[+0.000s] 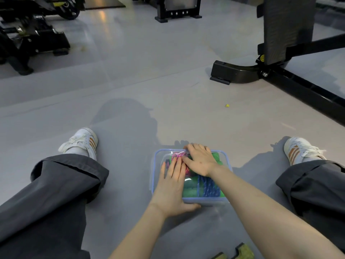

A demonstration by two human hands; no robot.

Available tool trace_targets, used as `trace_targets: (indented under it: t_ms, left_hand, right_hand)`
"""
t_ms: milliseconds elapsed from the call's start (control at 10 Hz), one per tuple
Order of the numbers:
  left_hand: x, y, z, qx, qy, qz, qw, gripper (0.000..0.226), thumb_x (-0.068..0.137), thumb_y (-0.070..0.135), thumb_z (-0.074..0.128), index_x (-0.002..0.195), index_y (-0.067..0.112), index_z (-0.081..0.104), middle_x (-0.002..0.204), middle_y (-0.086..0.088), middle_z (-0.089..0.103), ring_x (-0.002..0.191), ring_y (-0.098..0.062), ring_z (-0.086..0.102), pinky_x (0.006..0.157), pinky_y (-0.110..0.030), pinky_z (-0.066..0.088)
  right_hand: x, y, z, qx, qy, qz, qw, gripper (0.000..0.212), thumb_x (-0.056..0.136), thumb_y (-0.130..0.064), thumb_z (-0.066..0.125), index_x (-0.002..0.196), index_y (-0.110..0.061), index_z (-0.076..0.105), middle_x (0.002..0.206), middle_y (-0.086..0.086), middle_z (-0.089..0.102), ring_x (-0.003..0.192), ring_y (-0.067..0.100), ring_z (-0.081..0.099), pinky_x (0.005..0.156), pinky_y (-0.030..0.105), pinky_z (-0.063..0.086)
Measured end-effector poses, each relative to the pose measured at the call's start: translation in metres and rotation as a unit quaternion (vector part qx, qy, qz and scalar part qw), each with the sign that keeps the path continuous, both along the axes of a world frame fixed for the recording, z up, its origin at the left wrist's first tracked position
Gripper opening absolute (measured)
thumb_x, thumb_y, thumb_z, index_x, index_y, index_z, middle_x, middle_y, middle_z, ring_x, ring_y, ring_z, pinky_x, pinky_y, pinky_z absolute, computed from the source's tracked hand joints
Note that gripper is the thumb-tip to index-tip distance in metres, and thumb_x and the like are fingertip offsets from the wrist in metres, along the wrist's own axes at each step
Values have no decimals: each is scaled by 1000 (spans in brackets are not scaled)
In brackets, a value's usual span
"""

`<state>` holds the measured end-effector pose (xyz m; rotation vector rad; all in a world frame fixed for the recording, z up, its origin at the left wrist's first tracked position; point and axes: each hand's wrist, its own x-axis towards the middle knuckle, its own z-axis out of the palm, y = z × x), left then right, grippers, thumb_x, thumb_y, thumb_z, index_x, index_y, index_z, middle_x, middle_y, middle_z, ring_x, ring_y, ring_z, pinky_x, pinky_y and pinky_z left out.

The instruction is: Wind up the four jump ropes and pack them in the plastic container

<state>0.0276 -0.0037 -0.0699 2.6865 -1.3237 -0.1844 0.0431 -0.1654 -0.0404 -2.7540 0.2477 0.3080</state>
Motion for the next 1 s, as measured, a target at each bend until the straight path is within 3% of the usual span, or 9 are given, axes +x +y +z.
trace_targets:
  t_ms: [100, 200, 300, 400, 500, 600, 700, 1000]
  left_hand:
    - [-2, 2, 1, -1, -13, 5, 1000, 125, 58, 87, 40, 143, -4, 34, 151, -19, 30, 142, -28, 13, 108, -50, 12]
    - [-5, 5, 5, 24, 1, 9, 1000, 126, 57, 91, 37, 140, -4, 40, 148, -18, 36, 140, -28, 18, 108, -48, 13]
    - [-22, 10, 9, 26, 30, 12, 999, 124, 57, 92, 35, 138, -2, 44, 144, -17, 43, 137, -29, 33, 106, -47, 17]
    - [-34, 16, 15, 46, 38, 22, 998, 119, 65, 93, 22, 133, -1, 51, 139, -16, 49, 129, -30, 47, 106, -46, 19]
    - [-30, 19, 34, 62, -14, 6, 998, 130, 61, 95, 3, 150, 1, 19, 157, -14, 14, 146, -24, 13, 116, -43, -9]
    - [-23, 23, 58, 116, -53, 5, 992, 121, 58, 84, -3, 151, 7, -2, 160, -9, -6, 146, -20, -9, 114, -47, -13]
    - [-15, 27, 97, 131, -118, 20, 984, 97, 84, 75, 11, 151, 6, -2, 159, -11, -4, 146, -22, -6, 115, -49, -10]
    - [-21, 33, 218, 36, -216, 71, 973, 78, 96, 61, 19, 152, 11, -2, 160, -8, 0, 147, -19, 0, 117, -47, -5]
  right_hand:
    - [-4, -1, 6, 4, 11, 13, 1000, 47, 96, -42, 33, 138, -20, 35, 136, 6, 43, 129, 23, 34, 108, 35, 21]
    - [-9, 1, 14, -7, 36, 24, 999, 50, 97, -40, 33, 142, -19, 31, 145, 7, 37, 135, 23, 30, 110, 37, 18]
    - [-19, 8, 21, -13, 55, 38, 998, 48, 96, -38, 35, 140, -18, 33, 146, 7, 37, 134, 23, 31, 109, 38, 20]
    - [-33, 16, 23, -49, 81, 65, 993, 53, 99, -39, 28, 146, -16, 22, 154, 9, 24, 142, 24, 19, 116, 41, 10]
    - [-46, 20, 30, -104, 84, 75, 988, 58, 100, -42, 18, 150, -20, -3, 159, 5, -5, 146, 23, -7, 118, 45, -8]
    - [-55, 23, 50, -128, 63, 61, 988, 60, 100, -44, 17, 149, -21, -8, 159, 4, -10, 146, 22, -12, 117, 45, -10]
    - [-59, 24, 77, -148, 36, 46, 987, 61, 100, -46, 17, 150, -20, -6, 159, 4, -10, 146, 23, -12, 117, 45, -10]
    - [-85, 31, 190, -178, -85, 24, 980, 65, 97, -52, 20, 151, -22, -2, 160, 3, -4, 146, 23, -6, 117, 46, -5]
